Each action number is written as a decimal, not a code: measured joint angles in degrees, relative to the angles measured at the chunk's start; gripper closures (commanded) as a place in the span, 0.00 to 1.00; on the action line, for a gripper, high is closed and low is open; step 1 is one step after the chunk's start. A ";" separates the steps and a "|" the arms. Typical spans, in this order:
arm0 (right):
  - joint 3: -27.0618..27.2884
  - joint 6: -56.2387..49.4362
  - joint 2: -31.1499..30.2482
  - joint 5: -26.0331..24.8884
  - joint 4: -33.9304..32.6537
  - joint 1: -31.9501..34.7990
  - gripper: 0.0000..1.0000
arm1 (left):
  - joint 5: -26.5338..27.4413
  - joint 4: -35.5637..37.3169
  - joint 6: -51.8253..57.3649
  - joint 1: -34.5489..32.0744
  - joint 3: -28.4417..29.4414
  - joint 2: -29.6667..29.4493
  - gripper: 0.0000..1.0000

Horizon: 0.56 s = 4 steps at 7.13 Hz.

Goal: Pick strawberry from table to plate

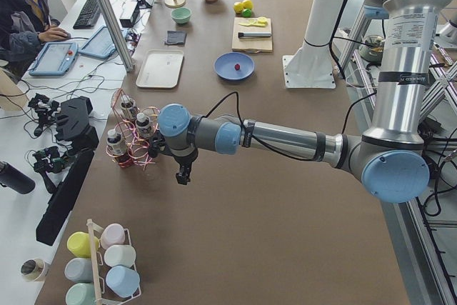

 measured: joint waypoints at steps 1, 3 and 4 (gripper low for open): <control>-3.06 -7.82 -1.06 0.10 -1.82 4.25 0.00 | -0.37 0.15 1.70 -2.04 0.96 0.49 0.03; -8.95 -15.48 -1.45 0.86 -2.43 7.87 0.00 | 0.79 -0.16 2.71 -3.95 0.93 1.49 0.03; -10.04 -16.74 -1.36 1.38 -2.45 8.51 0.00 | 1.99 -0.32 2.95 -4.21 0.25 1.83 0.03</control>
